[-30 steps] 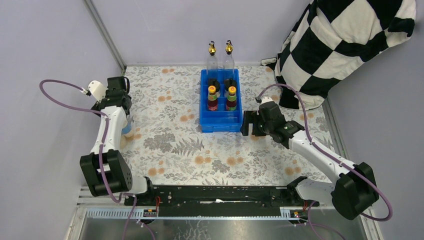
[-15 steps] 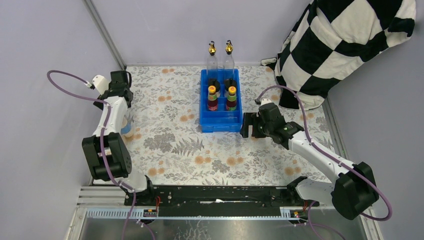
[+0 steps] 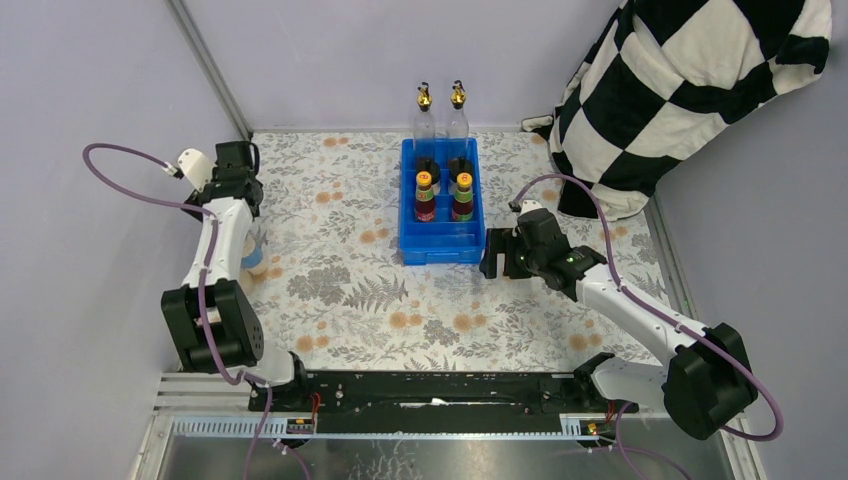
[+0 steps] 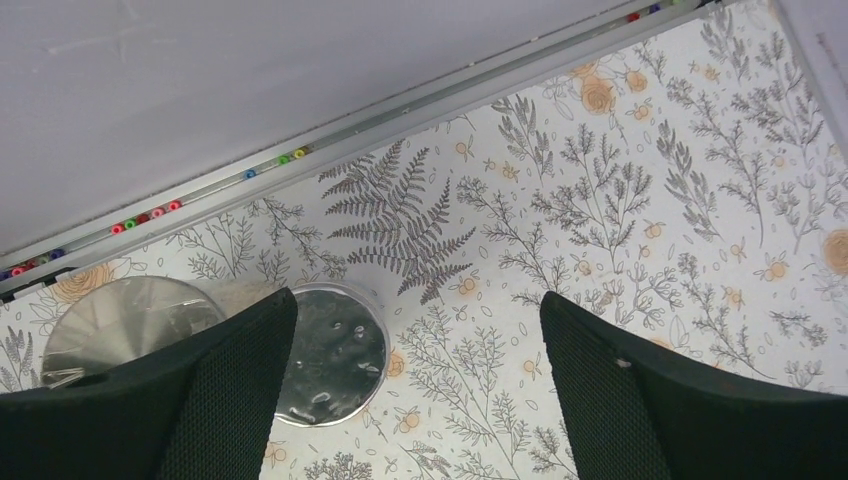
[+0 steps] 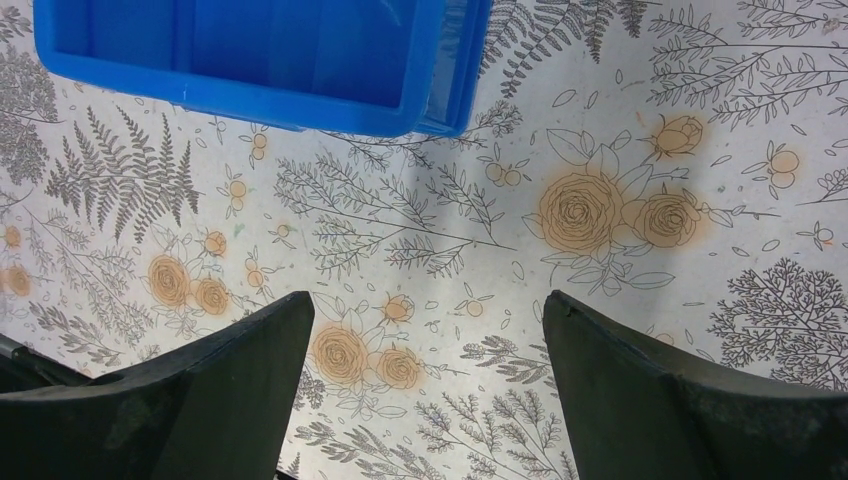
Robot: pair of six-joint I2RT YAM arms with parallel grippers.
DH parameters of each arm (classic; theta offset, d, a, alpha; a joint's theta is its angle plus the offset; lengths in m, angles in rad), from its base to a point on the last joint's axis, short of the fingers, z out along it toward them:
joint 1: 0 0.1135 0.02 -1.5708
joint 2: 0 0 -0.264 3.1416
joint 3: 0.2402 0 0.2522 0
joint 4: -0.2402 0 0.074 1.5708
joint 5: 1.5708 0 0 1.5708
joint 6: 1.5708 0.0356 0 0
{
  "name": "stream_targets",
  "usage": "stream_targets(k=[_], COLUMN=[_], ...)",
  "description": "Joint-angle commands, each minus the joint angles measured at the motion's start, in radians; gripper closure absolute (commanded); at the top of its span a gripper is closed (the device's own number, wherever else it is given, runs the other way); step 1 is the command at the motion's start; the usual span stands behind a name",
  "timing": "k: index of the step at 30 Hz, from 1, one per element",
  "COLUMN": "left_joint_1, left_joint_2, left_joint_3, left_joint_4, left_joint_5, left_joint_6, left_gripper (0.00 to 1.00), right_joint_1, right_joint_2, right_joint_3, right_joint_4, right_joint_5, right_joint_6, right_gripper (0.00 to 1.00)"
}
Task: Organize the condiment bottles
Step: Pick up the bottle from the corner of the board.
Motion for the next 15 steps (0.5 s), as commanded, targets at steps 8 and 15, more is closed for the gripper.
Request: stream_targets(k=[8, 15], left_joint_1=[0.003, 0.003], left_joint_2=[0.05, 0.081], left_joint_3=[-0.011, -0.045], left_joint_4=[-0.086, -0.054], left_joint_5=[-0.045, -0.031], left_joint_6=[-0.093, -0.096], left_gripper=[0.02, 0.03], right_joint_1=[0.003, 0.003], right_joint_2=[-0.01, -0.013], right_joint_3=[0.002, -0.011], right_joint_4=[0.027, 0.028], right_joint_5=[-0.035, -0.034], right_joint_6=[0.002, -0.002], right_gripper=[0.08, 0.08])
